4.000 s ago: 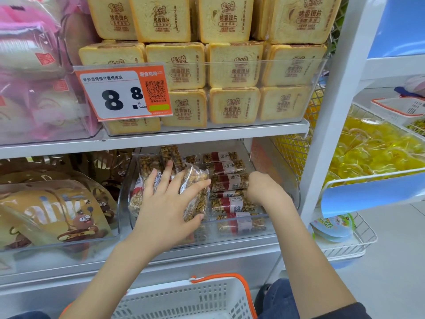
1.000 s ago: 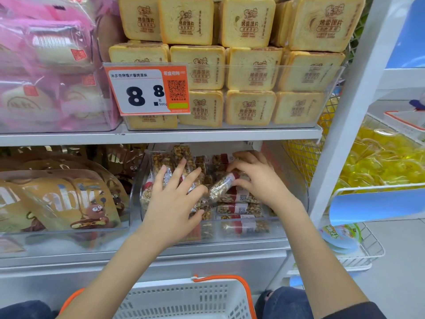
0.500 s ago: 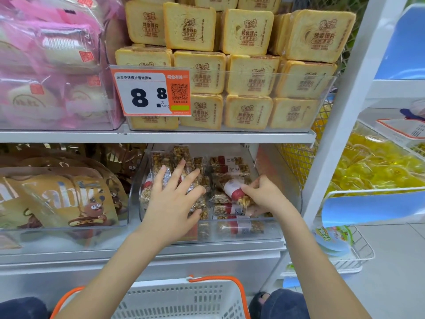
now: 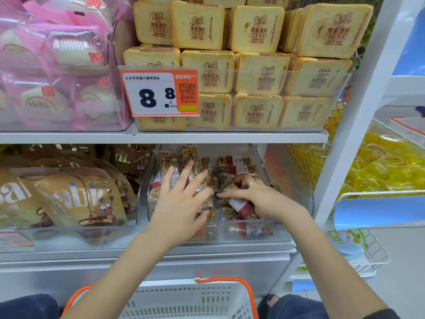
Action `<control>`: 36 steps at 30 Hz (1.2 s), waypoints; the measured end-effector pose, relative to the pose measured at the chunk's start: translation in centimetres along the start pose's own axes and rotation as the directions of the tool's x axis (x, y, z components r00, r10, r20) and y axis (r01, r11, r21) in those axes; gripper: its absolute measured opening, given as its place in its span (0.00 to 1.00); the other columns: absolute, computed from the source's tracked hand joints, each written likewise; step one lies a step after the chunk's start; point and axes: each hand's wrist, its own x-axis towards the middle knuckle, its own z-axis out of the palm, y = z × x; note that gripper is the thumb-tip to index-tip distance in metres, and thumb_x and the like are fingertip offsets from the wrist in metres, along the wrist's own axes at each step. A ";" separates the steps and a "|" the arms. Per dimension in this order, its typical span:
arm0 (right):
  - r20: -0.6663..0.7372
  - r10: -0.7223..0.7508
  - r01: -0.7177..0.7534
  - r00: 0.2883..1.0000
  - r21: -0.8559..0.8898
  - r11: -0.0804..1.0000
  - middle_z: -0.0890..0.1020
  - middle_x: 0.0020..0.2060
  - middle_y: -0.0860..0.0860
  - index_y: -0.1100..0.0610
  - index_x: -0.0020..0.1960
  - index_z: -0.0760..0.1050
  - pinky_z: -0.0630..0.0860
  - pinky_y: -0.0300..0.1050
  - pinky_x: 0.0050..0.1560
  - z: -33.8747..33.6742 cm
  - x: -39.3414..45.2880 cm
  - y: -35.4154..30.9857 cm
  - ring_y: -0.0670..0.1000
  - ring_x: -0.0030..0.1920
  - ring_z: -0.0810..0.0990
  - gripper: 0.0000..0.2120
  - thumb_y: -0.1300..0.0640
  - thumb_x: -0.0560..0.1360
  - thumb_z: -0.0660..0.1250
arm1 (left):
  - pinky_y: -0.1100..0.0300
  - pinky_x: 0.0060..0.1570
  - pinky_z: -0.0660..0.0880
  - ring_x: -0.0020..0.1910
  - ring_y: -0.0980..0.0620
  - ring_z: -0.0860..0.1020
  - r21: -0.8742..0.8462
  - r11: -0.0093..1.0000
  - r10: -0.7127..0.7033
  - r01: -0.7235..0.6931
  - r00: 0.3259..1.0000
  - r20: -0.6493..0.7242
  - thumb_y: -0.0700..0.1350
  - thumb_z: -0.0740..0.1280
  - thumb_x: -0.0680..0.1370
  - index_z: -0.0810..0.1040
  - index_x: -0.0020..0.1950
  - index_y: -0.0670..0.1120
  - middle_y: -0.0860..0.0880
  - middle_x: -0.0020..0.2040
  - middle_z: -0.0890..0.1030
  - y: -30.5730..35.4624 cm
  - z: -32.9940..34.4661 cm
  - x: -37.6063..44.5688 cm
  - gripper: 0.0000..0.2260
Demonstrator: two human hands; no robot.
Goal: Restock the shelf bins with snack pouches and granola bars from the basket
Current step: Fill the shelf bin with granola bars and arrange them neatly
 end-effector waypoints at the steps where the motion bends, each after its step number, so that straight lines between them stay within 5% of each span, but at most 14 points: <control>1: 0.011 -0.008 0.008 1.000 -0.006 1.000 0.56 0.71 0.52 0.23 0.66 0.55 0.73 0.47 0.46 -0.1 0.1 -0.2 0.57 0.67 0.59 0.49 0.77 0.70 0.52 | 0.36 0.67 0.54 0.73 0.39 0.62 0.002 1.000 0.002 -0.002 1.000 0.000 0.56 0.65 0.70 0.77 0.53 0.53 0.47 0.69 0.73 0.0 0.0 0.0 0.15; 4: 0.030 -0.016 0.015 0.999 0.008 1.000 0.60 0.69 0.54 0.28 0.62 0.64 0.71 0.47 0.48 0.0 0.5 -0.3 0.57 0.67 0.61 0.40 0.74 0.73 0.55 | 0.36 0.68 0.54 0.73 0.39 0.62 -0.007 1.000 0.005 -0.005 1.000 -0.004 0.56 0.64 0.70 0.77 0.53 0.53 0.47 0.69 0.73 0.0 0.0 0.0 0.14; 7: 0.050 0.000 -0.003 0.999 0.053 0.999 0.68 0.56 0.51 0.33 0.60 0.67 0.72 0.48 0.41 -0.3 0.7 0.2 0.56 0.52 0.73 0.32 0.71 0.74 0.55 | 0.36 0.68 0.54 0.73 0.39 0.62 -0.010 1.000 0.012 -0.012 1.000 -0.010 0.56 0.65 0.70 0.76 0.54 0.53 0.47 0.69 0.73 0.0 0.0 0.0 0.14; 11: -0.035 0.047 -0.039 0.998 0.203 0.978 0.66 0.41 0.38 0.40 0.61 0.70 0.65 0.34 0.36 -1.1 -0.3 1.6 0.40 0.40 0.69 0.23 0.65 0.76 0.62 | 0.35 0.68 0.54 0.73 0.39 0.62 -0.005 1.000 0.005 -0.006 1.000 -0.008 0.56 0.65 0.70 0.76 0.54 0.53 0.47 0.69 0.73 0.1 0.0 0.0 0.14; 16: -0.239 0.215 -0.190 0.947 0.120 0.974 0.73 0.37 0.36 0.39 0.60 0.72 0.65 0.40 0.33 -1.8 -2.6 2.1 0.45 0.43 0.74 0.20 0.44 0.70 0.72 | 0.35 0.68 0.54 0.72 0.39 0.62 0.000 1.000 0.003 -0.003 1.000 0.003 0.56 0.67 0.70 0.77 0.53 0.53 0.47 0.69 0.73 0.1 0.1 0.0 0.14; 20: -0.285 0.320 -0.349 0.903 -0.053 0.936 0.81 0.51 0.41 0.40 0.60 0.73 0.68 0.40 0.35 -2.7 -3.5 1.1 0.47 0.51 0.79 0.28 0.30 0.63 0.69 | 0.35 0.67 0.55 0.72 0.39 0.63 0.005 1.000 -0.002 0.002 1.000 0.012 0.55 0.69 0.69 0.77 0.53 0.53 0.47 0.69 0.73 0.1 0.0 -0.1 0.14; 26: 0.069 0.315 -0.313 0.947 -0.032 0.949 0.79 0.59 0.44 0.45 0.63 0.75 0.74 0.46 0.51 -0.5 -1.7 -0.1 0.49 0.58 0.76 0.22 0.40 0.72 0.70 | 0.35 0.67 0.55 0.72 0.38 0.63 0.002 1.000 -0.002 0.001 1.000 0.019 0.55 0.70 0.69 0.77 0.53 0.52 0.46 0.68 0.73 0.1 -0.1 0.0 0.15; 32: 0.028 0.339 -0.323 0.940 0.392 0.862 0.72 0.37 0.44 0.48 0.54 0.75 0.72 0.41 0.38 -1.6 -1.8 1.3 0.44 0.36 0.73 0.18 0.48 0.67 0.77 | 0.35 0.67 0.55 0.72 0.39 0.63 0.003 1.000 0.002 -0.002 1.000 0.014 0.55 0.63 0.71 0.77 0.53 0.53 0.47 0.68 0.73 0.1 0.1 -0.1 0.14; 36: 0.075 0.330 -0.331 0.941 0.403 0.853 0.74 0.37 0.47 0.53 0.52 0.70 0.69 0.40 0.34 -1.0 -1.8 1.3 0.46 0.35 0.72 0.21 0.50 0.66 0.77 | 0.35 0.68 0.55 0.72 0.39 0.63 0.013 1.000 0.007 -0.007 1.000 0.006 0.55 0.60 0.72 0.77 0.53 0.53 0.47 0.68 0.73 0.2 0.2 -0.1 0.14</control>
